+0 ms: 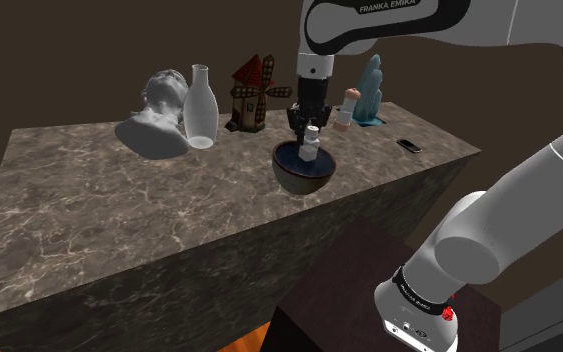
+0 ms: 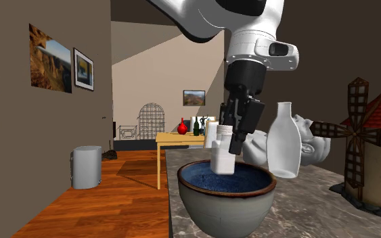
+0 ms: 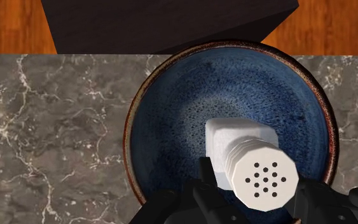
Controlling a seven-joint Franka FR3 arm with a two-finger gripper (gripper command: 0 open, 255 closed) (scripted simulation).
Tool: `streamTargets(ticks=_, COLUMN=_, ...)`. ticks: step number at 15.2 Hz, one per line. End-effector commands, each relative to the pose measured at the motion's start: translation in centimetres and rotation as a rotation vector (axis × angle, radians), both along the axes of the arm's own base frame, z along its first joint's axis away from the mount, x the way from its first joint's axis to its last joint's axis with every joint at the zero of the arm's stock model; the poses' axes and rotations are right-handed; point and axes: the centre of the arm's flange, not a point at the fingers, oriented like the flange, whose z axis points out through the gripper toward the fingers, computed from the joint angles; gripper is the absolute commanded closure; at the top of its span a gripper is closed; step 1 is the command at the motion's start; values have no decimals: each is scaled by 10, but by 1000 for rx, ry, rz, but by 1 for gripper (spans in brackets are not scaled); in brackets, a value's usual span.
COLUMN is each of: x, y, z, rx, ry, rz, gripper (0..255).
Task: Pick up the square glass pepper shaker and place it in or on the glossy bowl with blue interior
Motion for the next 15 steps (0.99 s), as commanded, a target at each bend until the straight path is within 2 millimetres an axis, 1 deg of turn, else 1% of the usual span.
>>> streamTargets(ticks=1, x=0, y=0, z=0, rx=0, ry=0, rz=0, gripper=0)
streamTargets(ticks=6, x=0, y=0, z=0, rx=0, ry=0, rz=0, gripper=0)
streamTargets(ticks=9, x=8, y=-2, z=39, rx=0, ry=0, rz=0, gripper=0)
streamTargets(ticks=10, x=11, y=-3, z=49, rx=0, ry=0, rz=0, gripper=0)
streamTargets(ticks=15, x=11, y=-3, z=49, rx=0, ry=0, rz=0, gripper=0)
